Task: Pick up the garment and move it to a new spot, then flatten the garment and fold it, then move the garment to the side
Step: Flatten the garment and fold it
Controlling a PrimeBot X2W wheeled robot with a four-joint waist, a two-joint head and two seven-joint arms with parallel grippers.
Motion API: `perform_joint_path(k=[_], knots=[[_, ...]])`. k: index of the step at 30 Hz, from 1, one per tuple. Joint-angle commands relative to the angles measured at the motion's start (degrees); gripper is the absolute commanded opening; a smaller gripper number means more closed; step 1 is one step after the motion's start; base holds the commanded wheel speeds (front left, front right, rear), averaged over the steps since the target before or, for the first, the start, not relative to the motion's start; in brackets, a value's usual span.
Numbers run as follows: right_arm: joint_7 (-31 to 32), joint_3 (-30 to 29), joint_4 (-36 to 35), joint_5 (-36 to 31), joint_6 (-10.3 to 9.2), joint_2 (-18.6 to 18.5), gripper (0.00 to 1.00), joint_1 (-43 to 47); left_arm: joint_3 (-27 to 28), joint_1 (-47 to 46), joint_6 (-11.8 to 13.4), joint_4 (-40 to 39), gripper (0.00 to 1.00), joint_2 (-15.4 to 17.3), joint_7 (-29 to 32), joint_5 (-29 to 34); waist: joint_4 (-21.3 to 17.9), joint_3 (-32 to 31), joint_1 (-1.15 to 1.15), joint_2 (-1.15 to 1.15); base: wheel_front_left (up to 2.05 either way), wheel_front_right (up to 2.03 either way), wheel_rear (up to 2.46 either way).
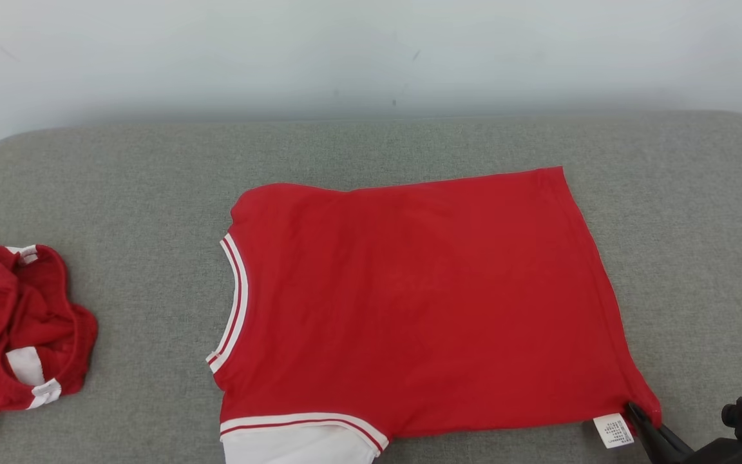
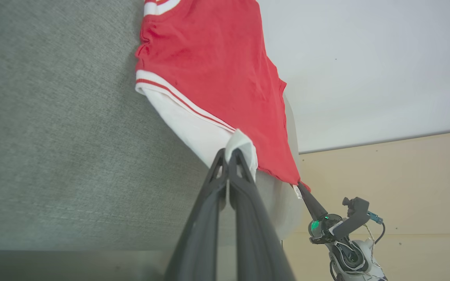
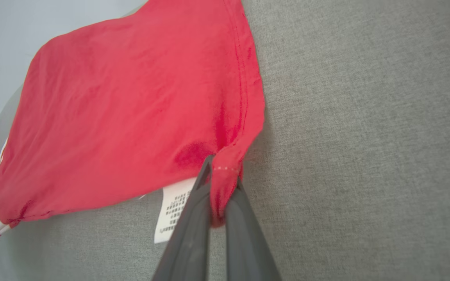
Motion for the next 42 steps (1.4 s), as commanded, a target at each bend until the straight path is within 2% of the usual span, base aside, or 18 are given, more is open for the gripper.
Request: perform_joint_path(k=[1,6,13,18,28,36,42], knots=[[0.1,-0.14,-0.16,0.49,0.07,0.27,0.0,0.52,0.3,0.49,-0.12,-0.33,0.0,0.41,0.11,-0.09,0.03,0.07,0.0,0.0,0.0,0.0,0.0],[0.2,-0.5,-0.85,0.8,0.07,0.34,0.0,0.93,1.19,-0.55,-0.1,-1.31,0.0,0.56,-1.01,1.3,0.22,0.49,0.0,0.0,0.0,0.0,0.0],[-2.19,0.22,-2.1,1.42,0.07,0.2,0.0,-2.83,-1.19,-10.28,0.0,1.61,0.0,-3.22,-0.57,5.86,0.17,1.44,0.0,0.0,0.0,0.0,0.0],[-3.66,1.68,-2.02,0.92,0.07,-0.68,0.0,-7.54,-2.39,-19.34,0.02,6.74,0.0,-6.34,-1.36,10.59,-0.1,2.49,0.0,0.0,0.0,0.0,0.0],[-7.23,3.75,0.42,-0.32,0.07,-1.5,0.0,-16.16,-1.94,-35.36,0.75,20.23,0.0,-13.23,-8.39,19.64,0.57,6.66,0.0,0.0,0.0,0.0,0.0],[-10.36,3.53,4.2,-3.0,0.07,-1.27,0.0,-21.35,-4.77,-44.03,1.95,28.7,0.0,-15.07,-10.32,27.76,0.71,9.81,0.0,0.0,0.0,0.0,0.0],[-11.29,2.42,7.47,-5.47,0.07,-0.58,0.0,-23.74,-5.4,-47.24,1.84,32.2,0.0,-16.54,-11.41,30.11,0.86,11.79,0.0,0.0,0.0,0.0,0.0]])
